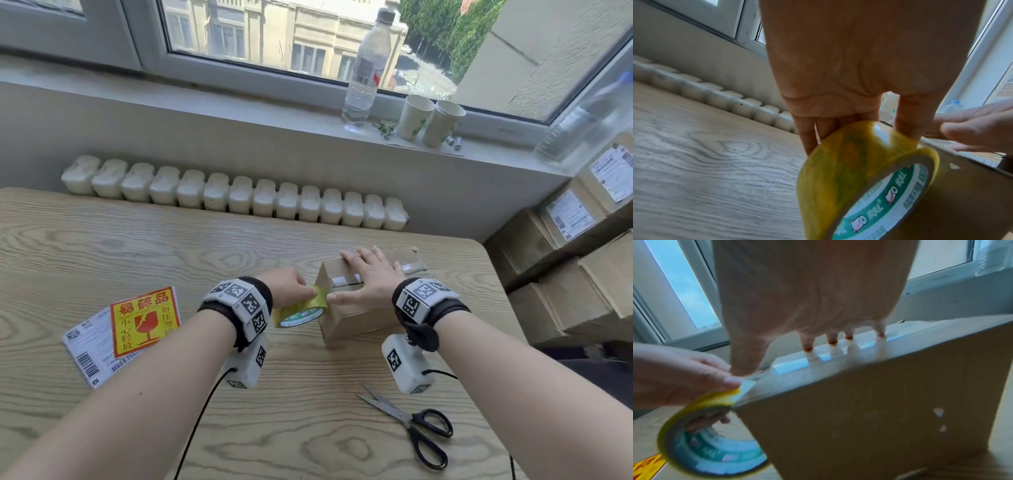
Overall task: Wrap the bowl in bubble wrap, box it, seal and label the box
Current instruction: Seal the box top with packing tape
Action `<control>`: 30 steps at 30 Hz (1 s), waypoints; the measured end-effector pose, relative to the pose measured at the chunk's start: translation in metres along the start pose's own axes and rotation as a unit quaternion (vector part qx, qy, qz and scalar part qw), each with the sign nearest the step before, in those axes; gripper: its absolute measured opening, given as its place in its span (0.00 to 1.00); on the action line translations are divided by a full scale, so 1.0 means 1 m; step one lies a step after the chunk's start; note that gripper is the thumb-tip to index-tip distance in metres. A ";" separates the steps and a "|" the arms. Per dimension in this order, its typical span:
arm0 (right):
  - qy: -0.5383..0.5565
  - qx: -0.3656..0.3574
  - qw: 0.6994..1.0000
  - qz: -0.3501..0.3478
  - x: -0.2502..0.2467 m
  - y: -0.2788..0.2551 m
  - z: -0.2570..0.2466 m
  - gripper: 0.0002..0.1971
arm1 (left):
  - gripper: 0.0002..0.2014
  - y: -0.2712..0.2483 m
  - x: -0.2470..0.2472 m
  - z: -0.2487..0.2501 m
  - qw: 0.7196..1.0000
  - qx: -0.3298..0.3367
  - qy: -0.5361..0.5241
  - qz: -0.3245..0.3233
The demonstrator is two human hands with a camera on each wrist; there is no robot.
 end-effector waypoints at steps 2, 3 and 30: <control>0.004 0.020 0.999 0.032 0.004 0.002 -0.003 0.47 | 0.20 0.002 -0.001 0.002 1.000 0.003 -0.008 -0.002; 0.001 0.030 0.998 0.048 0.006 0.003 -0.006 0.46 | 0.20 0.002 -0.002 0.003 1.000 0.003 -0.012 -0.003; -0.035 0.092 0.993 0.058 0.014 0.008 -0.031 0.46 | 0.19 -0.001 0.011 -0.018 0.999 -0.003 0.038 -0.002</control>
Point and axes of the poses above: each hand's wrist, its own y-axis towards the middle knuckle, its own x-axis out of the palm, z = x × y, the point moved 7 cm from there along y, towards the middle knuckle, and after that the axes turned 2 degrees about z, right-handed, at the moved point
